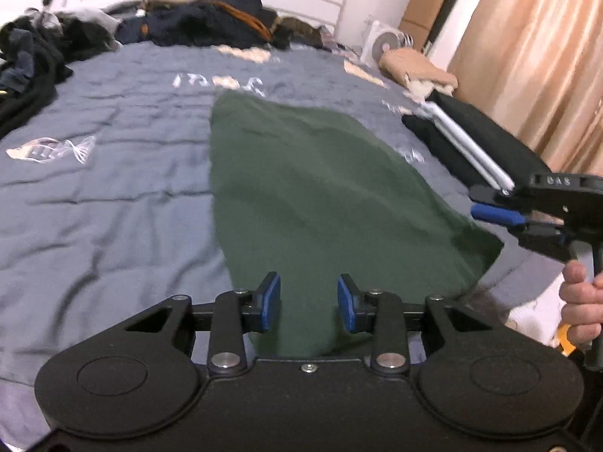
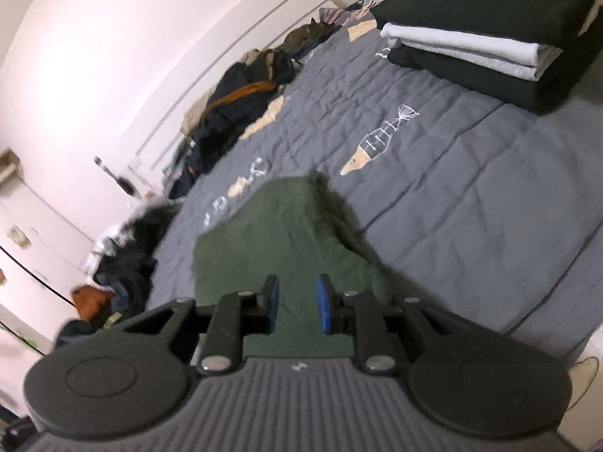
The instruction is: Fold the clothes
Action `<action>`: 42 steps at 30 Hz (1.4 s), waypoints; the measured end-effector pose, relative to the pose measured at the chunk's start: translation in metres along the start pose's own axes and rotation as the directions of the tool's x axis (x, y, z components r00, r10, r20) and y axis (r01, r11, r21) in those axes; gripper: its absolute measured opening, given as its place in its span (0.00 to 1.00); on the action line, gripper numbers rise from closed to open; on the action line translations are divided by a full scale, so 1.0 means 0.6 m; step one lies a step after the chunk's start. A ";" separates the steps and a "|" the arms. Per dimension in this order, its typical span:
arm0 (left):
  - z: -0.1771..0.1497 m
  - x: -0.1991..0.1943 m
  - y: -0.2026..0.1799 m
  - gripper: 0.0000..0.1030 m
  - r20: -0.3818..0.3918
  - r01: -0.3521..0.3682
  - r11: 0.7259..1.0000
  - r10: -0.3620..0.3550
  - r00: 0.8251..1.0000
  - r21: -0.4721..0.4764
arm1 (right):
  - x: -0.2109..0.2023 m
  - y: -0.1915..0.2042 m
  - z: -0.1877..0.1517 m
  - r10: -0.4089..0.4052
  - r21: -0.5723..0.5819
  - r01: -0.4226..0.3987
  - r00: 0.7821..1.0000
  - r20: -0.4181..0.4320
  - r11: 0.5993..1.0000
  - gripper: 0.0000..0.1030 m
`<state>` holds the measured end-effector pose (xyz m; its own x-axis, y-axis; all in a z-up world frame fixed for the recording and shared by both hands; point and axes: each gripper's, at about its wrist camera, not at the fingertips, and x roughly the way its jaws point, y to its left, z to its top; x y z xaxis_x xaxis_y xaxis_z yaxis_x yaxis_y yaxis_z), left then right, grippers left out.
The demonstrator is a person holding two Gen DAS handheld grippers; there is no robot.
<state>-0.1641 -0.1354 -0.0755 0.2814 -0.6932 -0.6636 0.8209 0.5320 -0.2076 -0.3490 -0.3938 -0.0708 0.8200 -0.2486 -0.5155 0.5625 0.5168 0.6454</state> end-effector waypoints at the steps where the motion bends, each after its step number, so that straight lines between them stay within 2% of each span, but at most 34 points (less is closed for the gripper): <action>1: -0.004 0.000 -0.010 0.34 0.001 -0.042 0.997 0.042 0.999 0.061 | 0.001 0.000 0.001 -0.005 0.002 0.005 1.000 0.000 1.000 0.21; 2: -0.010 -0.002 -0.022 0.36 0.006 -0.077 0.987 0.077 0.997 0.141 | 0.002 0.000 0.002 -0.009 0.004 0.009 1.000 0.000 1.000 0.21; 4: -0.022 -0.009 -0.043 0.50 0.023 -0.125 0.948 0.123 0.992 0.294 | -0.001 -0.004 0.004 -0.024 0.011 0.024 1.000 0.002 1.000 0.23; 5: -0.030 -0.013 -0.054 0.55 0.039 -0.145 0.919 0.141 0.989 0.368 | -0.003 -0.006 0.005 -0.033 0.015 0.033 0.999 0.004 0.999 0.25; 6: -0.037 -0.015 -0.062 0.64 0.053 -0.160 0.895 0.152 0.987 0.416 | -0.006 -0.009 0.006 -0.043 0.018 0.043 0.999 0.007 0.999 0.27; 7: -0.044 -0.016 -0.069 0.69 0.067 -0.173 0.873 0.160 0.985 0.457 | -0.010 -0.012 0.007 -0.057 0.018 0.057 0.998 0.009 0.998 0.28; 11: -0.068 -0.005 -0.104 0.69 0.128 -0.230 0.766 0.192 0.973 0.600 | -0.028 -0.022 0.014 -0.115 0.031 0.114 0.993 0.039 0.993 0.34; 14: -0.084 0.014 -0.128 0.68 0.139 -0.241 0.678 0.203 0.969 0.694 | -0.031 -0.030 0.020 -0.149 0.024 0.148 0.988 0.045 0.989 0.34; 15: -0.089 0.018 -0.133 0.68 0.135 -0.237 0.661 0.203 0.970 0.712 | -0.029 -0.032 0.020 -0.157 0.022 0.157 0.987 0.038 0.987 0.34; 18: -0.103 0.037 -0.139 0.58 0.165 -0.276 0.584 0.237 0.957 0.764 | -0.018 -0.034 0.015 -0.169 0.007 0.169 0.986 -0.001 0.986 0.35; 20: -0.110 0.051 -0.137 0.49 0.185 -0.307 0.533 0.271 0.945 0.788 | -0.009 -0.031 0.011 -0.175 -0.011 0.174 0.984 -0.029 0.985 0.35; 21: -0.113 0.057 -0.136 0.44 0.192 -0.316 0.518 0.279 0.941 0.795 | -0.005 -0.030 0.009 -0.178 -0.020 0.177 0.983 -0.042 0.984 0.35; 22: -0.115 0.061 -0.134 0.34 0.199 -0.323 0.506 0.284 0.938 0.800 | -0.001 -0.027 0.006 -0.183 -0.029 0.182 0.982 -0.051 0.983 0.35; 24: -0.116 0.066 -0.130 0.22 0.190 -0.318 0.505 0.289 0.938 0.802 | 0.007 -0.022 -0.001 -0.202 -0.052 0.199 0.978 -0.051 0.979 0.35; 28: -0.104 0.061 -0.121 0.13 0.177 -0.319 0.536 0.300 0.937 0.781 | 0.014 -0.016 -0.009 -0.211 -0.073 0.208 0.977 -0.041 0.975 0.30; 30: -0.099 0.051 -0.113 0.13 0.160 -0.319 0.569 0.312 0.936 0.758 | 0.012 -0.020 -0.009 -0.177 -0.052 0.174 0.983 -0.050 0.983 0.23; 32: -0.090 0.045 -0.100 0.13 0.133 -0.315 0.618 0.322 0.937 0.720 | 0.011 -0.026 -0.009 -0.145 -0.013 0.145 0.987 -0.062 0.989 0.16; 34: -0.080 0.040 -0.088 0.13 0.103 -0.305 0.667 0.325 0.940 0.680 | 0.012 -0.033 -0.009 -0.118 0.035 0.121 0.990 -0.077 0.992 0.13; 35: -0.077 0.038 -0.084 0.13 0.090 -0.297 0.681 0.323 0.942 0.669 | 0.014 -0.037 -0.009 -0.113 0.055 0.118 0.990 -0.087 0.992 0.12; 36: -0.077 0.038 -0.085 0.17 0.094 -0.301 0.677 0.326 0.941 0.671 | 0.017 -0.041 -0.009 -0.108 0.075 0.115 0.989 -0.097 0.991 0.12; 37: -0.082 0.038 -0.092 0.17 0.103 -0.303 0.660 0.323 0.941 0.687 | 0.019 -0.044 -0.010 -0.105 0.088 0.114 0.989 -0.105 0.990 0.12; 38: -0.089 0.039 -0.099 0.17 0.113 -0.302 0.641 0.319 0.941 0.706 | 0.020 -0.043 -0.011 -0.107 0.085 0.116 0.989 -0.107 0.990 0.12; 40: -0.102 0.043 -0.114 0.27 0.134 -0.303 0.598 0.310 0.941 0.742 | 0.023 -0.042 -0.013 -0.111 0.081 0.120 0.988 -0.110 0.989 0.12; 42: -0.111 0.050 -0.125 0.30 0.161 -0.312 0.561 0.302 0.940 0.767 | 0.025 -0.041 -0.015 -0.114 0.076 0.124 0.987 -0.114 0.989 0.14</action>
<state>-0.2505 -0.1636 -0.1274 0.5922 -0.5689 -0.5707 0.7541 0.1417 0.6413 -0.3512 -0.4030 -0.0995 0.7327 -0.2110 -0.6470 0.6659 0.4180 0.6179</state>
